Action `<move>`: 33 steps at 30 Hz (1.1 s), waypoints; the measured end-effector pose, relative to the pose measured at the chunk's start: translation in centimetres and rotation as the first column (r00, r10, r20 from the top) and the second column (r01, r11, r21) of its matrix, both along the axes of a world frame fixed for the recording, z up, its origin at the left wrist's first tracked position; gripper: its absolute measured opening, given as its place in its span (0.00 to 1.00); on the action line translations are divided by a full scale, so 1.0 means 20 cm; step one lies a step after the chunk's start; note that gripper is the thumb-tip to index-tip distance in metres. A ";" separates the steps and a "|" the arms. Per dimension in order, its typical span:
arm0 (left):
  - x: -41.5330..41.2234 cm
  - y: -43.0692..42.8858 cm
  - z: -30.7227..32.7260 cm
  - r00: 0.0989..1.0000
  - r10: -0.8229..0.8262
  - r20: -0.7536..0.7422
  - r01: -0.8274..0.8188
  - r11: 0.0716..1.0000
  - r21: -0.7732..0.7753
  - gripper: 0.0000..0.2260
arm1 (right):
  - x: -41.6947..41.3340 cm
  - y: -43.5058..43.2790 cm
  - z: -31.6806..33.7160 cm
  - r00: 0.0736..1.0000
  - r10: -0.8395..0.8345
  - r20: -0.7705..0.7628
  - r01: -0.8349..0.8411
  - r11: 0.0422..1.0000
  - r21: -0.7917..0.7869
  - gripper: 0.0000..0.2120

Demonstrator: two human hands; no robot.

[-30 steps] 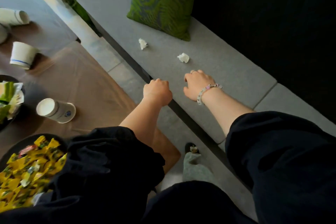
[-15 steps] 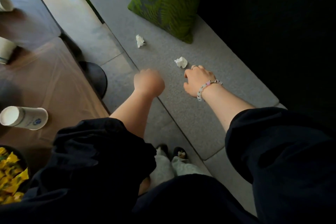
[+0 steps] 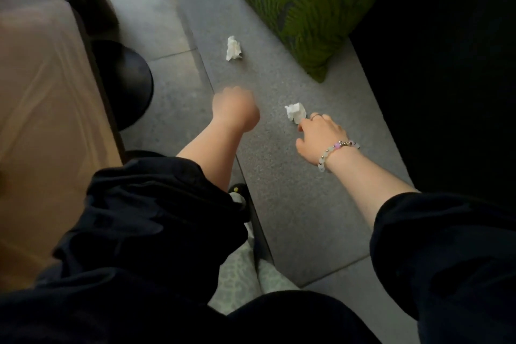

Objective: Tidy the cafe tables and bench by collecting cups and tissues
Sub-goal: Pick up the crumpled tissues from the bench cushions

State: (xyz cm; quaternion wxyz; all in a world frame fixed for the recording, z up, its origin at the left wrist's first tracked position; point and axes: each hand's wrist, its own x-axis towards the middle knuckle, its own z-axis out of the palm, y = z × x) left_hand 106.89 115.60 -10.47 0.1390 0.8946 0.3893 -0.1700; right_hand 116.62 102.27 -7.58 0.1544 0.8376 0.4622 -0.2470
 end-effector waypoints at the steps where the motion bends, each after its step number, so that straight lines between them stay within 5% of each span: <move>1: 0.01 0.03 -0.03 1.000 0.004 0.002 -0.004 1.000 -0.014 0.13 | 0.02 0.03 -0.03 1.000 0.006 -0.005 -0.006 1.000 -0.001 0.18; 10: 0.19 0.35 -0.28 0.999 -0.014 -0.030 0.014 1.000 -0.001 0.11 | 0.23 0.29 -0.33 0.999 -0.041 0.019 0.041 0.999 0.030 0.16; 24: 0.59 0.77 -0.98 1.000 -0.011 0.009 0.010 0.998 0.062 0.20 | 0.47 0.43 -1.13 0.934 -0.355 -0.040 0.355 0.935 0.004 0.30; 33: 0.76 0.90 -1.14 1.000 -0.010 0.029 0.004 0.982 0.187 0.32 | 0.48 0.43 -1.26 0.930 -0.368 -0.013 0.367 0.925 0.099 0.21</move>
